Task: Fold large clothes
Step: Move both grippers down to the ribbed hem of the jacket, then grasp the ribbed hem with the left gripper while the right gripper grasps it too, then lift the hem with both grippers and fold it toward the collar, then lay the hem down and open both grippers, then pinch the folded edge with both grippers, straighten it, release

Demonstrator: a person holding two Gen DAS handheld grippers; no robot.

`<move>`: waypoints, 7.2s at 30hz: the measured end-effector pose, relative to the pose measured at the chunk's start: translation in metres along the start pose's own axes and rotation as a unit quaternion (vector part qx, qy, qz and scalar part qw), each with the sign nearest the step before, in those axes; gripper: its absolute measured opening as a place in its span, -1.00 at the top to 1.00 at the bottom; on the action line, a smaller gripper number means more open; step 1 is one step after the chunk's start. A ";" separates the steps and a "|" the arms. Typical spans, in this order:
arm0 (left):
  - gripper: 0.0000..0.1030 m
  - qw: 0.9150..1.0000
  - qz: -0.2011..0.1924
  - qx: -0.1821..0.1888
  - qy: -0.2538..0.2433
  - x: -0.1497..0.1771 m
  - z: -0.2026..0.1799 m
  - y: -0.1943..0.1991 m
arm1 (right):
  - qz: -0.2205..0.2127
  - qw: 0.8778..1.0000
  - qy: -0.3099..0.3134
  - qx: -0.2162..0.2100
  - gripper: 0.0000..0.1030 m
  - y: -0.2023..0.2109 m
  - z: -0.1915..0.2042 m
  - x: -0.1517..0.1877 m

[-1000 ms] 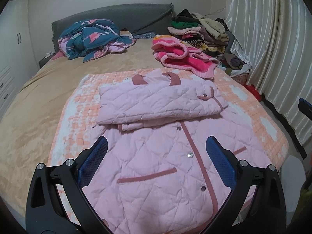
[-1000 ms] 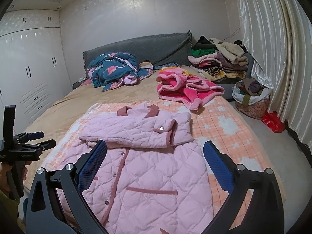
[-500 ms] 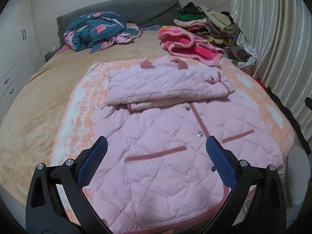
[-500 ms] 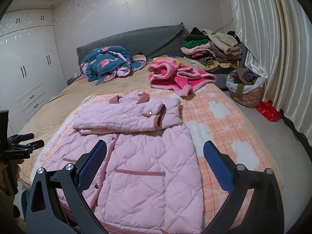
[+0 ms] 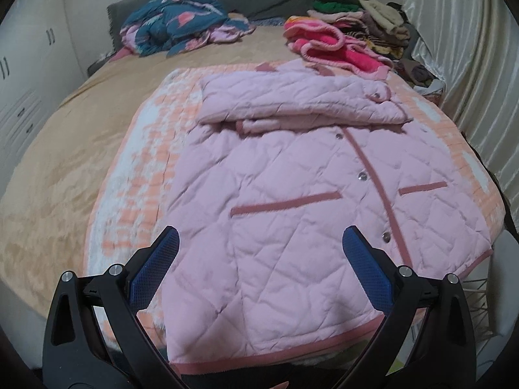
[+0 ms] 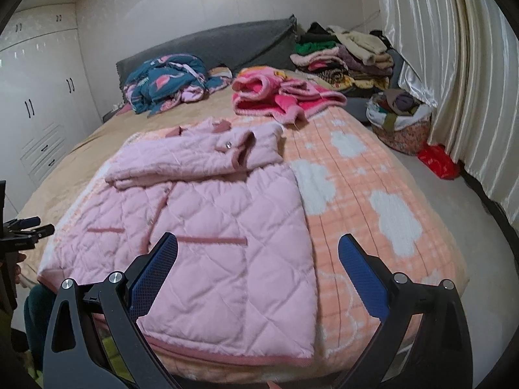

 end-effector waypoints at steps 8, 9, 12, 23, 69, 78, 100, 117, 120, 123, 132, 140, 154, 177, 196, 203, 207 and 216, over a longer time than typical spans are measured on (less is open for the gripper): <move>-0.84 1.000 0.024 -0.017 0.011 0.026 0.022 -0.013 | 0.044 0.999 -0.005 0.012 -0.92 -0.015 -0.018 0.039; -0.84 0.999 0.026 -0.018 0.012 0.029 0.024 -0.014 | 0.052 0.999 -0.005 0.014 -0.92 -0.018 -0.018 0.046; -0.84 0.999 0.036 -0.028 0.018 0.036 0.037 -0.020 | 0.068 0.998 -0.004 0.017 -0.92 -0.026 -0.019 0.060; -0.84 0.992 0.098 -0.030 0.068 0.063 0.076 -0.046 | 0.116 0.993 -0.028 -0.004 -0.92 -0.059 -0.016 0.103; 0.82 0.996 0.008 0.070 0.053 0.004 0.034 0.006 | -0.012 0.992 -0.056 -0.112 0.72 -0.008 0.010 0.030; 0.82 0.994 -0.040 0.084 0.060 -0.050 0.029 0.023 | -0.058 0.990 -0.057 -0.116 0.74 0.003 0.011 -0.035; 0.82 0.988 -0.107 0.091 0.061 -0.159 0.021 0.044 | -0.103 0.986 -0.089 -0.101 0.75 -0.003 -0.004 -0.137; 0.82 0.985 -0.137 0.058 0.083 -0.225 0.040 0.024 | -0.109 0.984 -0.113 -0.080 0.75 -0.041 -0.021 -0.203; 0.82 0.985 -0.140 0.046 0.088 -0.233 0.045 0.016 | -0.109 0.985 -0.108 -0.075 0.75 -0.053 -0.024 -0.212; 0.82 0.985 -0.145 0.035 0.089 -0.240 0.049 0.010 | -0.108 0.987 -0.101 -0.067 0.75 -0.066 -0.024 -0.225; 0.81 0.984 -0.157 0.010 0.083 -0.259 0.053 -0.013 | -0.094 0.987 -0.119 -0.056 0.74 -0.105 -0.034 -0.245; 0.81 0.985 -0.158 -0.022 0.064 -0.270 0.054 -0.039 | -0.066 0.984 -0.153 -0.059 0.68 -0.145 -0.047 -0.254; 0.81 0.986 -0.151 -0.043 0.054 -0.277 0.058 -0.068 | -0.086 0.983 -0.137 -0.088 -0.08 -0.154 -0.048 -0.275; 0.48 0.989 -0.136 -0.044 0.035 -0.271 0.052 -0.100 | 0.054 0.995 -0.062 -0.058 -0.50 -0.266 0.009 -0.136; -0.82 0.983 -0.183 -0.023 -0.007 -0.273 0.021 -0.044 | 0.025 0.997 -0.044 -0.053 -0.75 -0.226 -0.003 -0.142; -0.82 0.984 -0.168 -0.060 0.009 -0.253 0.058 -0.065 | 0.023 0.999 -0.034 -0.006 -0.80 -0.234 -0.024 -0.141; -0.82 0.994 -0.092 -0.051 0.039 -0.210 0.090 -0.123 | 0.030 0.999 -0.029 0.025 -0.80 -0.251 -0.040 -0.136; -0.82 0.994 -0.001 0.032 0.109 -0.152 0.112 -0.200 | 0.052 0.997 -0.059 0.007 -0.76 -0.303 -0.061 -0.148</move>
Point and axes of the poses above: each gripper's, at about its wrist camera, not at the fingertips, and y roughly against the way its jaws point, z to its left, x to its underside, the point moved 8 cm from there along -y, roughly the way its jaws point, and after that the axes turned 4 degrees about y, right-handed, at the moved point
